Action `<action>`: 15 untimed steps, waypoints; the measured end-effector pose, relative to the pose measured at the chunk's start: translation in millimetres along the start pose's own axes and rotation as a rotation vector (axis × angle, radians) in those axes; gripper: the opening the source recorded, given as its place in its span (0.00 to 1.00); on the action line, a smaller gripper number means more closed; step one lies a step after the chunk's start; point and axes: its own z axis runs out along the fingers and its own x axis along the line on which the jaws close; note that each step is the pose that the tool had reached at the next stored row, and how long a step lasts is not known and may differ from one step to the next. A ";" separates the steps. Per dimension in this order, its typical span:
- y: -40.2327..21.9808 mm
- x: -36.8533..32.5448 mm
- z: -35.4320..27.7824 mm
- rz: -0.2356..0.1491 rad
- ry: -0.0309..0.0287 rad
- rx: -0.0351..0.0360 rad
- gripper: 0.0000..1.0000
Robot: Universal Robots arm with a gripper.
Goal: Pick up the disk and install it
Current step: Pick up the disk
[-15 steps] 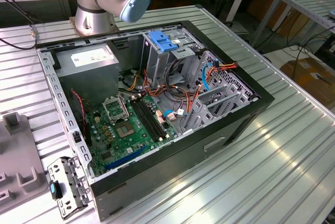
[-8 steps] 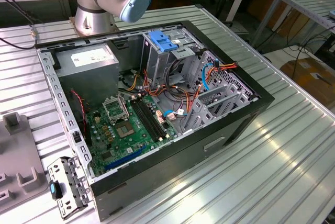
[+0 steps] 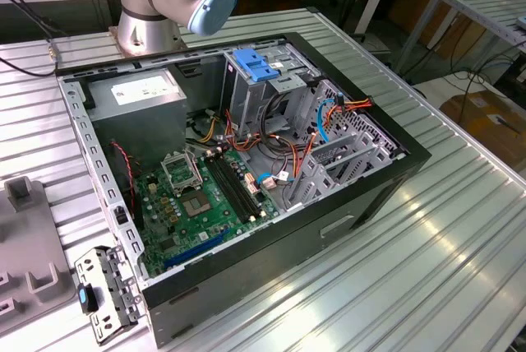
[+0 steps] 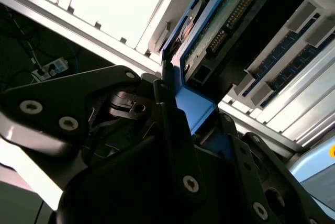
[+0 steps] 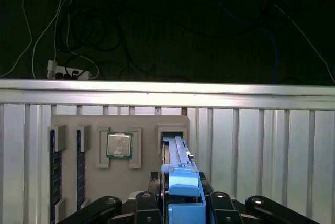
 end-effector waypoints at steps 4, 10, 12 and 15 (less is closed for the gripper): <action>0.0 0.0 -1.5 0.000 -0.0003 0.0002 0.37; 0.0 0.0 -3.3 0.000 -0.0007 0.0000 0.37; 0.0 0.0 -4.2 0.000 -0.0011 0.0001 0.37; -0.1 0.0 -5.0 0.000 -0.0011 0.0002 0.37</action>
